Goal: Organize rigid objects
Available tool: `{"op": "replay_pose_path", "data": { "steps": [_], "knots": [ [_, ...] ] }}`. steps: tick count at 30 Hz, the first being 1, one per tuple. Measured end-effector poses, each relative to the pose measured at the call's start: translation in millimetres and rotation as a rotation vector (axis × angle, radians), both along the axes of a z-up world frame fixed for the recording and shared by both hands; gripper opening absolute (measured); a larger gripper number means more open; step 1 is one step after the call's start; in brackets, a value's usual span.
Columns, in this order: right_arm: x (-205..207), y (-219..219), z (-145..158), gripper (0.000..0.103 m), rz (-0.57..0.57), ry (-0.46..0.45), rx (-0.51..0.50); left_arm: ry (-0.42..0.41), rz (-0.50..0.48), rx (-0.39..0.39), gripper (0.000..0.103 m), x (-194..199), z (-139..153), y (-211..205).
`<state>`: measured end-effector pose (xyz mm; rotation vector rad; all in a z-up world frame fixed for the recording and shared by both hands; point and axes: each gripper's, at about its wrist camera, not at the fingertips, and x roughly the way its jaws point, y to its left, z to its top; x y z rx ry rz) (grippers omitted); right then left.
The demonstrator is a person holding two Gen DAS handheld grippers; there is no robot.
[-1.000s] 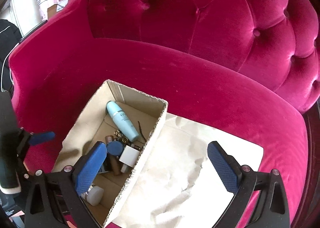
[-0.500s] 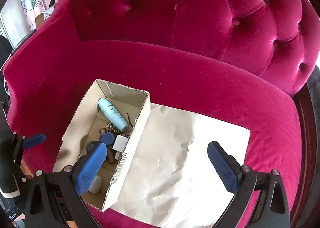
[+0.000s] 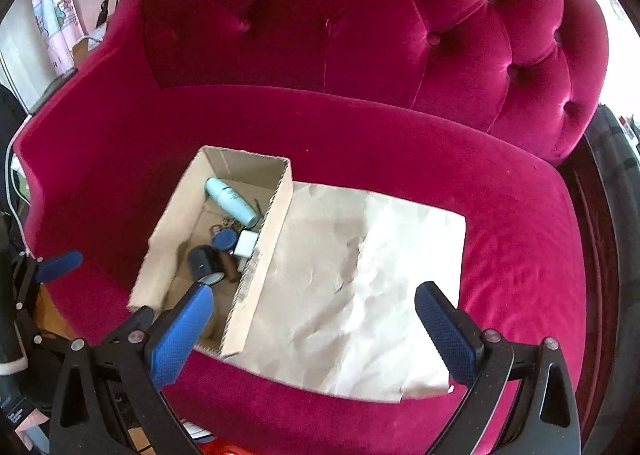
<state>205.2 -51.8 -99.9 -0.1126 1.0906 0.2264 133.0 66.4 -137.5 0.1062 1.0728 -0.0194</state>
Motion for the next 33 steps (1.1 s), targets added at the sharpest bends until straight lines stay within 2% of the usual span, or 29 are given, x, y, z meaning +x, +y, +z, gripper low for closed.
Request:
{"op": "replay_pose_path", "data": {
  "steps": [5, 9, 16, 20, 33],
  "knots": [
    [-23, -6, 15, 0.103, -0.02, -0.01, 0.005, -0.046, -0.009, -0.001, 0.103, -20, 21, -5],
    [-40, -11, 28, 0.103, -0.044, -0.017, 0.017, -0.05, -0.025, 0.007, 0.103, -34, 27, -11],
    [-60, -20, 46, 0.103, -0.067, -0.018, 0.06, -0.073, -0.027, -0.026, 0.103, -50, 41, -19],
    [-69, -22, 53, 0.103, -0.066, -0.035, 0.046, -0.101, -0.038, -0.019, 0.103, -57, 54, -25],
    [-77, -29, 65, 0.103, -0.073, -0.048, 0.054, -0.097, -0.034, -0.024, 0.103, -65, 60, -29]
  ]
}}
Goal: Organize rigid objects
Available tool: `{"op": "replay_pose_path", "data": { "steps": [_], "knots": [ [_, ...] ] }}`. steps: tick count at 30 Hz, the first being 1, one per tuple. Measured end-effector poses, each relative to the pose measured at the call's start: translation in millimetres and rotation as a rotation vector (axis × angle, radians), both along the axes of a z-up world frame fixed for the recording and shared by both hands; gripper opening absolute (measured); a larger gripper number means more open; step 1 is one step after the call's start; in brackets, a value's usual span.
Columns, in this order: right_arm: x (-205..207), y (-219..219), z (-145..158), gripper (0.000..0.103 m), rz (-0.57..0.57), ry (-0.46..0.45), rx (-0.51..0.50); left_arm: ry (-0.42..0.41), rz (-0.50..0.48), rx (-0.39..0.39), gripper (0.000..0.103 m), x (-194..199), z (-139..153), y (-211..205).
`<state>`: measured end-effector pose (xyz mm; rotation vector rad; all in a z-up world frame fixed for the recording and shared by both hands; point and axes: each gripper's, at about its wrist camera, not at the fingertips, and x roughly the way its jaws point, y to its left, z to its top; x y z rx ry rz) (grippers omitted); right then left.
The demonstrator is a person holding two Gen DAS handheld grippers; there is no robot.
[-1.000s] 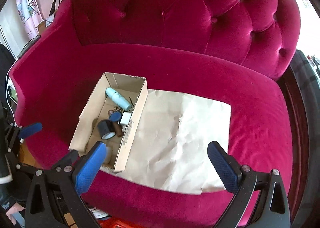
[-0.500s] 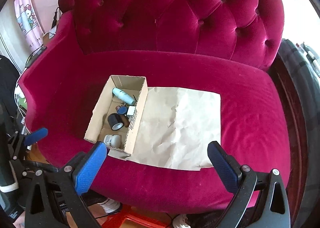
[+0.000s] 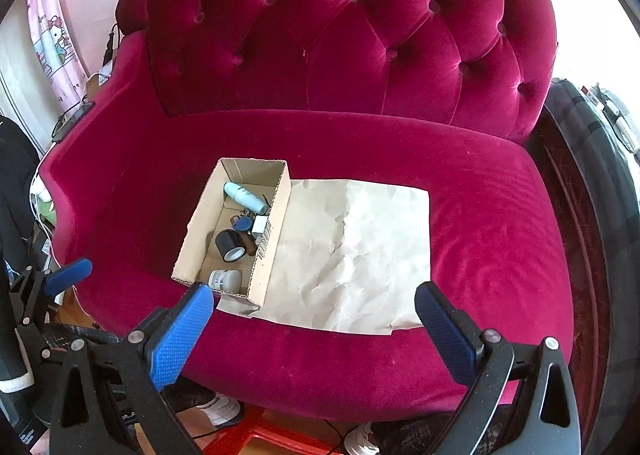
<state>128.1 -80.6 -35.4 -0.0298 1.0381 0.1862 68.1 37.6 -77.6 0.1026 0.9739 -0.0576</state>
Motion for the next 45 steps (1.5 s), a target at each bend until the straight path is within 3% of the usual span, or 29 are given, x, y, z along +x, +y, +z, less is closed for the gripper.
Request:
{"op": "replay_pose_path", "data": {
  "steps": [45],
  "knots": [
    [-6, 2, 9, 0.103, 0.008, -0.016, -0.02, -0.004, 0.009, -0.024, 0.103, -2, 9, 0]
  ]
}}
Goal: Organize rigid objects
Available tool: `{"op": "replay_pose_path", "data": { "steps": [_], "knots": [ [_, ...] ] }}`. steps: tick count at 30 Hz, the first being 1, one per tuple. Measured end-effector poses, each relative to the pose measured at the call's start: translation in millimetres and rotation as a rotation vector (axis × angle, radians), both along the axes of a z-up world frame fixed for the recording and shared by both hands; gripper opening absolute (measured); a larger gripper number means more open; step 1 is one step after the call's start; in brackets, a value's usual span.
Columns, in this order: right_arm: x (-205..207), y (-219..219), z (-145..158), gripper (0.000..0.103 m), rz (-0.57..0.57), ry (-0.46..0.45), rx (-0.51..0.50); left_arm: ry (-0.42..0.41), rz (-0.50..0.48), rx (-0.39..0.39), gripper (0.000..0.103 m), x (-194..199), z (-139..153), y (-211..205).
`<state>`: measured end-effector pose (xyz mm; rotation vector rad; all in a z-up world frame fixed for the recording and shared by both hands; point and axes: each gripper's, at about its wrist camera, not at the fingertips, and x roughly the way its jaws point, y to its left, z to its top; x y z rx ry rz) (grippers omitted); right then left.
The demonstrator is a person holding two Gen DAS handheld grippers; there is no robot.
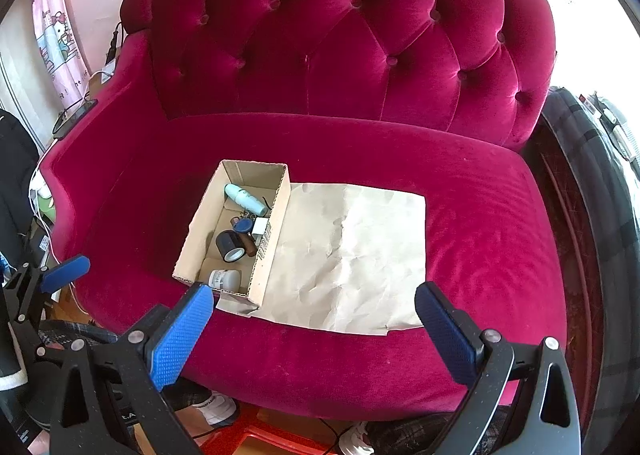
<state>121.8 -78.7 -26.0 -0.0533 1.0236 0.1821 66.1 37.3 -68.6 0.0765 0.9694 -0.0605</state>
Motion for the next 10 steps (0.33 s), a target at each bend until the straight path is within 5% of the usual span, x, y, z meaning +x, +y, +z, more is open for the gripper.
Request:
{"op": "replay_pose_path", "data": {
  "steps": [10],
  "knots": [
    [4.4, -1.4, -3.4, 0.103, -0.002, 0.003, 0.013, -0.013, 0.009, 0.001, 0.103, 3.4, -0.6, 0.4]
  ]
}}
